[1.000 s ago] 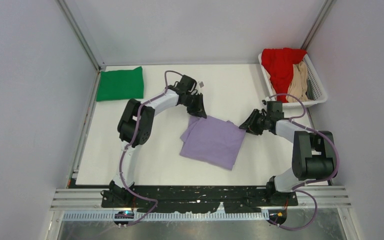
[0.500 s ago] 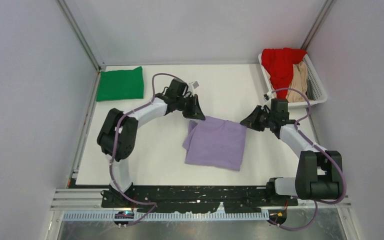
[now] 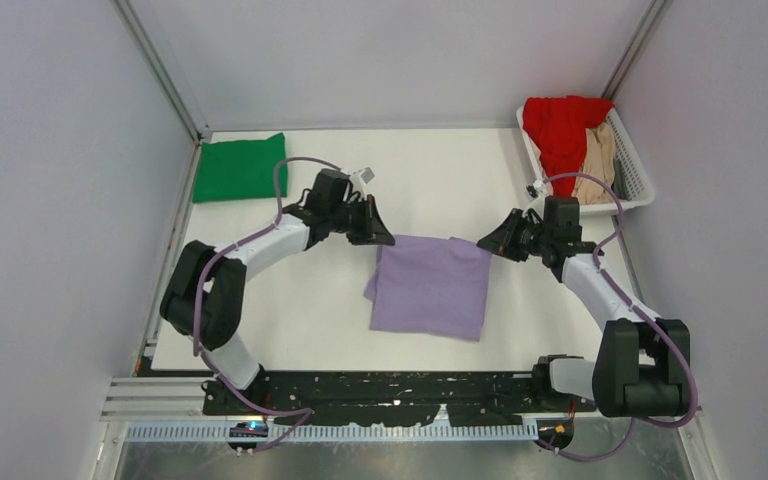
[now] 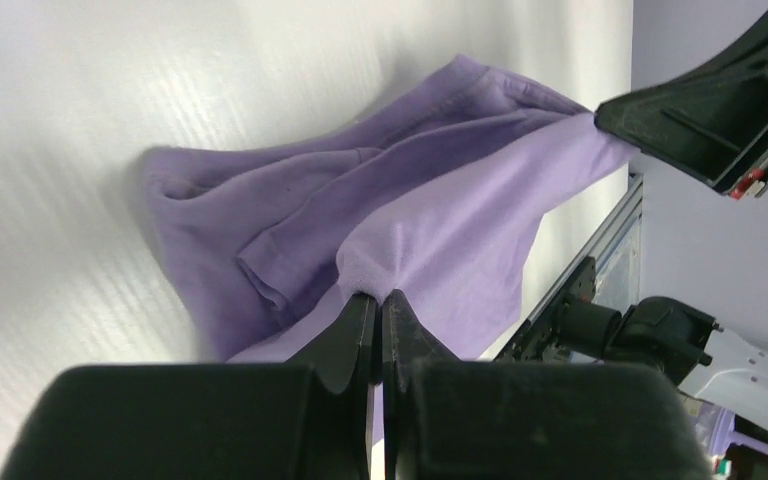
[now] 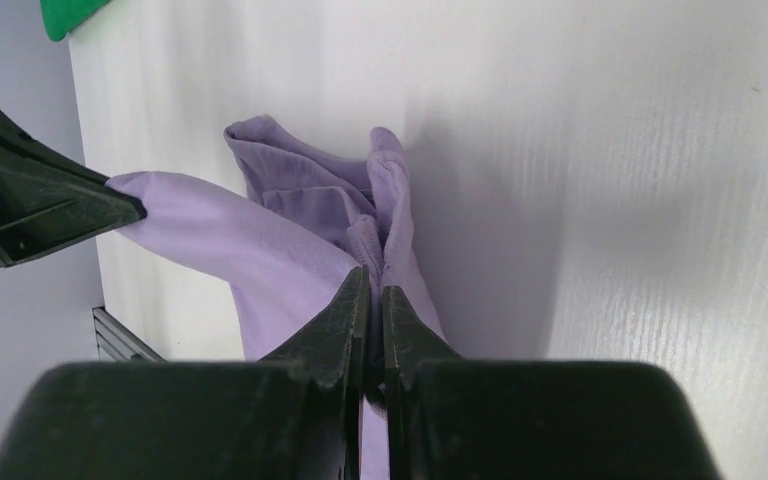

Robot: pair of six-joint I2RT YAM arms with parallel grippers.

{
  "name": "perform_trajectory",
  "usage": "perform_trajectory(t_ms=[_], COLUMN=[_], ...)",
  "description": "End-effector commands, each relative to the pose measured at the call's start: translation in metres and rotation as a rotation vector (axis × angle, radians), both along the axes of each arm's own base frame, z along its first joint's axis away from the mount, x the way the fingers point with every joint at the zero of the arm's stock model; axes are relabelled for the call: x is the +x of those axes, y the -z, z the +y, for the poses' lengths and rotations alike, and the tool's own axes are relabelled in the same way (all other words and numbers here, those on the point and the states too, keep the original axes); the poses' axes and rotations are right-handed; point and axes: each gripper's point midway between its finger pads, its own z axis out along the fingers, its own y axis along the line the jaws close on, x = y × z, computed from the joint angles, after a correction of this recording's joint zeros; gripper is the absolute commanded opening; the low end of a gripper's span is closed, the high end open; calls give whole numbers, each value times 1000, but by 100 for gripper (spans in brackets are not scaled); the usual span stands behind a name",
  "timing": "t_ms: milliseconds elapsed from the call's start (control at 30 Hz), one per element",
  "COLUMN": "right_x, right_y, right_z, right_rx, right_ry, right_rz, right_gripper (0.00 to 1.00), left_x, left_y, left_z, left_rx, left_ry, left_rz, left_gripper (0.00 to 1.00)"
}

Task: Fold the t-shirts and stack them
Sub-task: Smooth out wrinkles on the folded tshirt

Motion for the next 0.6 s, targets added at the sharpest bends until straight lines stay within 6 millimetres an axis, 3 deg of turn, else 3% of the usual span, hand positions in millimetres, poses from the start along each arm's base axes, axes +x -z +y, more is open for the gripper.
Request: perform_trajectory(t_ms=[0, 167, 367, 567], right_x=[22, 47, 87, 115], right_y=[-16, -3, 22, 55], right_z=[6, 6, 0, -5], right_rx=[29, 33, 8, -20], right_ry=[-25, -7, 32, 60], right_rz=[-60, -47, -47, 3], right_gripper=[6, 6, 10, 11], left_x=[29, 53, 89, 101], left_y=[-9, 5, 42, 67], left_z=[12, 14, 22, 24], left_rx=[-68, -74, -22, 11], left_ry=[-75, -99, -175, -191], left_rz=[-46, -43, 3, 71], left_gripper=[0, 0, 0, 0])
